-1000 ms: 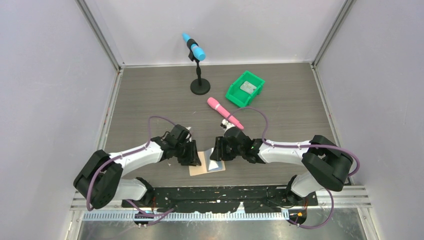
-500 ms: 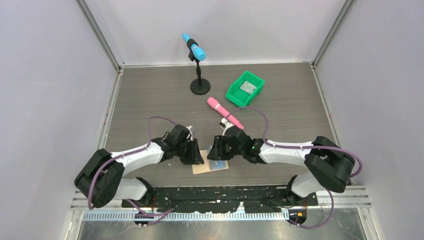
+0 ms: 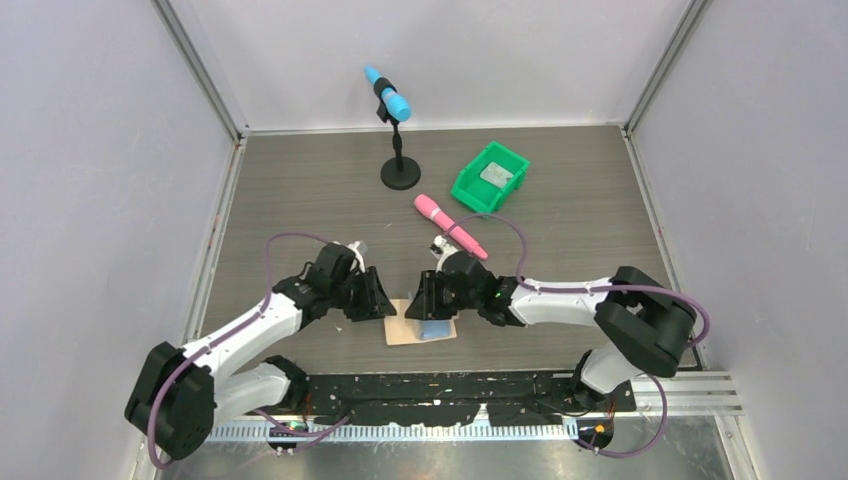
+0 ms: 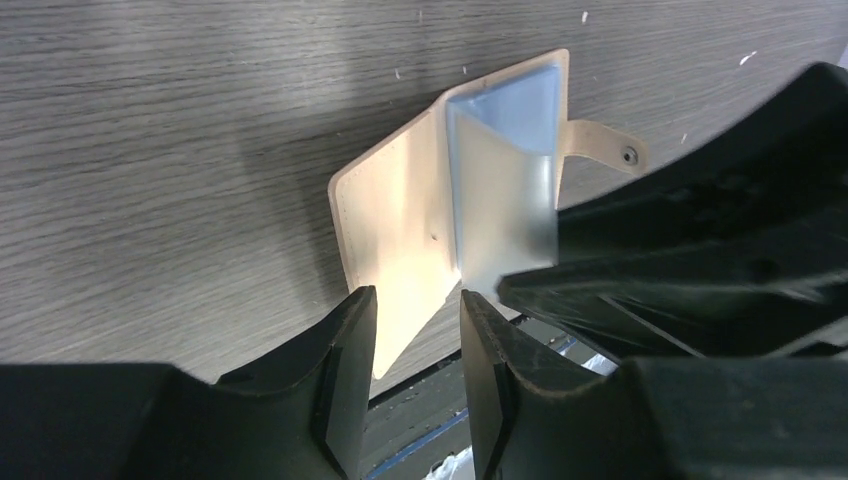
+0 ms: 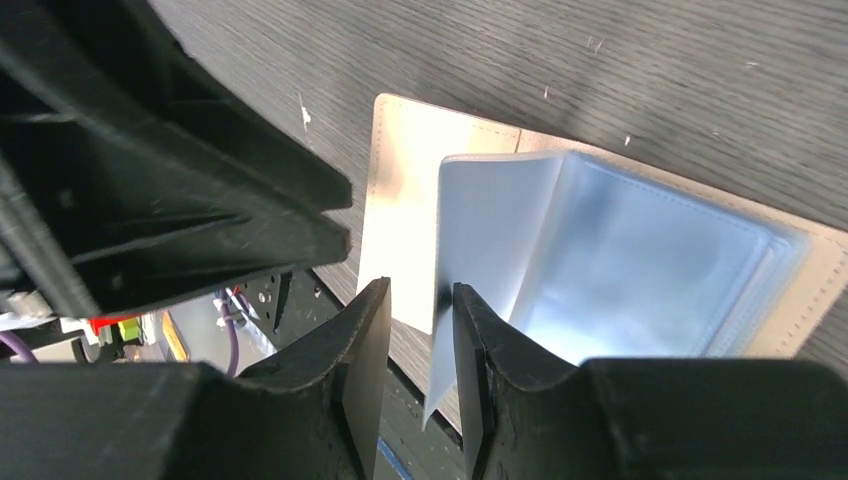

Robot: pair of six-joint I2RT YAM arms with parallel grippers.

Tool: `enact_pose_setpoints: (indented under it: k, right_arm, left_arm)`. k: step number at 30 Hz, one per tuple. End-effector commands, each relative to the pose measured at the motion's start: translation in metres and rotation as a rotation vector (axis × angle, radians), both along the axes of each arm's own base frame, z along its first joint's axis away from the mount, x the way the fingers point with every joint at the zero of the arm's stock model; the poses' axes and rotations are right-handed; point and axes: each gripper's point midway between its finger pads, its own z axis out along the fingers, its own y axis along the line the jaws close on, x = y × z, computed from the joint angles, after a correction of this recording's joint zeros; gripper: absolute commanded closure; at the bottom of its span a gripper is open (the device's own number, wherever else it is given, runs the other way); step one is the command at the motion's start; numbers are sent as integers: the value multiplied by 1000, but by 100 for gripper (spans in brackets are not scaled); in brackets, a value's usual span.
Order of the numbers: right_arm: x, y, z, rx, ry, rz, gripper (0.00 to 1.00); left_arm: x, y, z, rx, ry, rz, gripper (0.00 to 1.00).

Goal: Take the credit cards out of the card holder
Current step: Open the card holder at the center of the board.

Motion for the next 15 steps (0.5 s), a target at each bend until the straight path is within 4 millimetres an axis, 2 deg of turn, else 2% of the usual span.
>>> enact_pose_setpoints:
  k: [1, 3, 7, 11, 15]
  right_arm:
    - [5, 27, 15, 59, -19, 30, 64]
    - [3, 32, 10, 51, -13, 43, 64]
    - [-3, 40, 5, 37, -18, 75, 58]
    - [-6, 40, -1, 22, -14, 79, 53]
    - [-6, 36, -6, -4, -32, 85, 52]
  left_arm:
    - [2, 1, 18, -16, -38, 12, 61]
    - [4, 3, 23, -19, -59, 20, 61]
    - [6, 4, 34, -31, -96, 32, 60]
    - [9, 4, 41, -40, -120, 37, 59]
    - [10, -5, 47, -76, -117, 10, 59]
